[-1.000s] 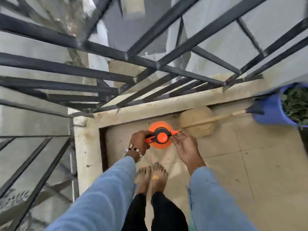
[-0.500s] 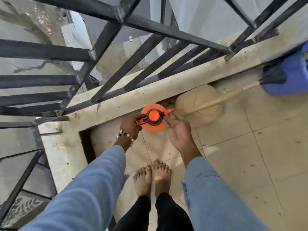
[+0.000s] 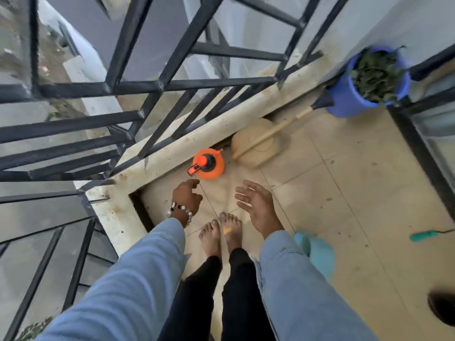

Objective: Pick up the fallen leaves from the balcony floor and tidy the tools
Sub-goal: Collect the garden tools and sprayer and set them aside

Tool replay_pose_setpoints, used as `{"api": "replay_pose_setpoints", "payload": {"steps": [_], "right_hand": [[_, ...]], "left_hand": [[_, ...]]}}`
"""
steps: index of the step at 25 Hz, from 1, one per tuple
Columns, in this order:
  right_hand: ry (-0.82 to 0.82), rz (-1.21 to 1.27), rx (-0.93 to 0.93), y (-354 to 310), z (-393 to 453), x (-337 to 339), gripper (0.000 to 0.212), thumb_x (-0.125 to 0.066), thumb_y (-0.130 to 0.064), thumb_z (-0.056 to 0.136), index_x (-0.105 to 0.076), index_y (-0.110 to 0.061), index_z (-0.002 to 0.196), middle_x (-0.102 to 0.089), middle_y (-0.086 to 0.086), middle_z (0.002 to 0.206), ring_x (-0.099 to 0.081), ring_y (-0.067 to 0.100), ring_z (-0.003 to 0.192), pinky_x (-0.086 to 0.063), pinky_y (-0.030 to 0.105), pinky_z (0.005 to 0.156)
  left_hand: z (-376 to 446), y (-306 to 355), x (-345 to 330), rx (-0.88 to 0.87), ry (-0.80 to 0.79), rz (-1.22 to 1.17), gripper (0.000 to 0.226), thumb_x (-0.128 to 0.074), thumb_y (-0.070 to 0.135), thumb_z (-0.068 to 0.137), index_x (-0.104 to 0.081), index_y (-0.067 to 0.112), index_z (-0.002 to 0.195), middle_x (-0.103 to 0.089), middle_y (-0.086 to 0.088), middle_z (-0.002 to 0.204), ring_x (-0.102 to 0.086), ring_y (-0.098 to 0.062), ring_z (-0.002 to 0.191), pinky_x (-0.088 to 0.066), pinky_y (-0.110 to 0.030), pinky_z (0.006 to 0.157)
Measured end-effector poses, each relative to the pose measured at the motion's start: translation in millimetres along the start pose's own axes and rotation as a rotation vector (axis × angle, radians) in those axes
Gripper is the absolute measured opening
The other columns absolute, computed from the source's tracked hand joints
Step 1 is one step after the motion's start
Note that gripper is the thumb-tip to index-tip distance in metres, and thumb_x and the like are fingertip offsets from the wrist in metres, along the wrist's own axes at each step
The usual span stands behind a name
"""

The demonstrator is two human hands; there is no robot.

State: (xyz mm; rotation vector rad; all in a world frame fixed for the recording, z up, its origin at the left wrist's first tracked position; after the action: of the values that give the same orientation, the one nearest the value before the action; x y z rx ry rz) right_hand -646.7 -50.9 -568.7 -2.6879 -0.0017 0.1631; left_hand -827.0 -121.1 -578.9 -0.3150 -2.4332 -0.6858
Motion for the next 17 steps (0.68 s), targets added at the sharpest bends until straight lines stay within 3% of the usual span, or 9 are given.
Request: {"api": "replay_pose_setpoints", "payload": {"steps": [4, 8, 12, 17], "right_hand": [[0.057, -0.038, 0.023, -1.0, -91.1, 60.4, 0.02, -0.054, -0.003, 0.09, -0.063, -0.012, 0.105, -0.068, 0.009, 0.091, -0.062, 0.021, 0.079, -0.049, 0.031, 0.072], [0.16, -0.11, 0.004, 10.2, -148.1, 141.0, 0.022, -0.05, 0.003, 0.09, -0.064, -0.009, 0.102, -0.067, 0.009, 0.085, -0.06, 0.019, 0.072, -0.048, 0.027, 0.063], [0.232, -0.18, -0.001, 21.5, -161.4, 234.3, 0.021, -0.047, 0.004, 0.091, -0.062, -0.007, 0.1, -0.065, 0.011, 0.082, -0.057, 0.018, 0.065, -0.043, 0.023, 0.055], [0.218, -0.504, -0.007, 36.0, -107.7, 354.9, 0.017, -0.058, 0.002, 0.082, -0.069, -0.007, 0.091, -0.067, 0.012, 0.081, -0.057, 0.018, 0.061, -0.044, 0.025, 0.054]], "left_hand": [[-86.5, 36.2, -1.6, 0.022, -0.116, -0.007, 0.029, -0.063, 0.009, 0.086, -0.065, 0.012, 0.115, -0.073, -0.01, 0.098, -0.066, -0.028, 0.098, -0.048, -0.029, 0.088], [-158.7, 59.9, -35.2, 0.089, -0.235, -0.08, 0.02, -0.062, 0.01, 0.088, -0.067, 0.013, 0.108, -0.072, -0.014, 0.094, -0.067, -0.025, 0.078, -0.052, -0.025, 0.072], [-200.4, 51.4, -106.0, 0.183, -0.251, -0.169, 0.013, -0.066, 0.016, 0.083, -0.069, 0.021, 0.095, -0.07, -0.008, 0.087, -0.067, -0.022, 0.072, -0.056, -0.031, 0.07], [-258.0, 39.6, -234.4, 0.424, -0.208, -0.476, 0.015, -0.052, 0.006, 0.095, -0.057, 0.007, 0.109, -0.06, -0.007, 0.072, -0.054, -0.019, 0.057, -0.04, -0.021, 0.053]]}}
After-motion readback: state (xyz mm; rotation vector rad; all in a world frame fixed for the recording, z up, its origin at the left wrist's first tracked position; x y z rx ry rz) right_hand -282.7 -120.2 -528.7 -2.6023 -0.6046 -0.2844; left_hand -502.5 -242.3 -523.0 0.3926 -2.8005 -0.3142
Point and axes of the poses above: each hand's wrist, its own z-axis towards the middle knuckle, its own x-axis out of the back of the hand, y = z × x, the point moved 2 cm from there along z, towards the middle knuckle
